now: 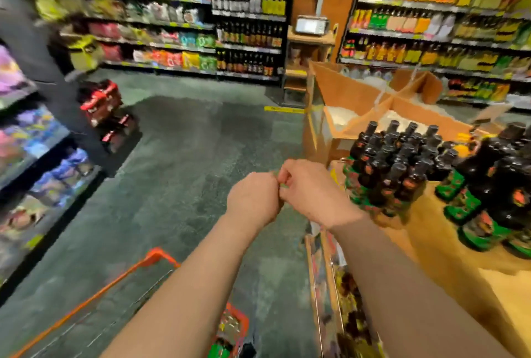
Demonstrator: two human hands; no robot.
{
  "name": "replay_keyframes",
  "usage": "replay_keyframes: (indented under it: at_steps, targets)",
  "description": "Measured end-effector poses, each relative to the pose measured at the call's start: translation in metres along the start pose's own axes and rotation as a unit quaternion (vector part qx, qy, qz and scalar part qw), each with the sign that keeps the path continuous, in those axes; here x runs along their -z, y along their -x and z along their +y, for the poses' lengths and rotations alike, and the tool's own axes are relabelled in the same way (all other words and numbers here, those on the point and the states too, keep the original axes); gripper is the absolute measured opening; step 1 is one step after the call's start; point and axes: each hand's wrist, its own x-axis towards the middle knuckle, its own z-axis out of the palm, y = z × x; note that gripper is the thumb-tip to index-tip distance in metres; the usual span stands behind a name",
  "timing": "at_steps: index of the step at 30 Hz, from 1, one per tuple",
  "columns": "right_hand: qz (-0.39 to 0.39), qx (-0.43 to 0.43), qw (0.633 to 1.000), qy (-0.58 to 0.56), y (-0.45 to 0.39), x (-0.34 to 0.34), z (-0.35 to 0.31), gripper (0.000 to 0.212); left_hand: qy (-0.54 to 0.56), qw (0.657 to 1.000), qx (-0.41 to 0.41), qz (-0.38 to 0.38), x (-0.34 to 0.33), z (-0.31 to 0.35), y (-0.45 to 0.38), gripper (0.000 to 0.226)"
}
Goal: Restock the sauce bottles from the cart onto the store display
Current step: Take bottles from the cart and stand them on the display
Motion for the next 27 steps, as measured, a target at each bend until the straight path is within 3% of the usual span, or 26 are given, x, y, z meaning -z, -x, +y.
replay_keyframes:
  at_steps: [9, 18, 27]
  targets:
    - [-0.103, 0.161, 0.981, -0.038, -0.007, -0.112, -0.135, 0.015, -0.016, 0.982, 0.190, 0.004, -0.004, -0.166, 0.091, 0.029]
    - [-0.219, 0.265, 0.938, -0.035, 0.033, -0.210, -0.217, 0.014, -0.012, 0.950, 0.310, -0.037, -0.056, -0.241, 0.188, 0.024]
    - [-0.332, 0.220, 0.917, 0.000, 0.087, -0.328, -0.201, 0.016, -0.007, 0.937, 0.315, -0.155, -0.167, -0.272, 0.229, 0.024]
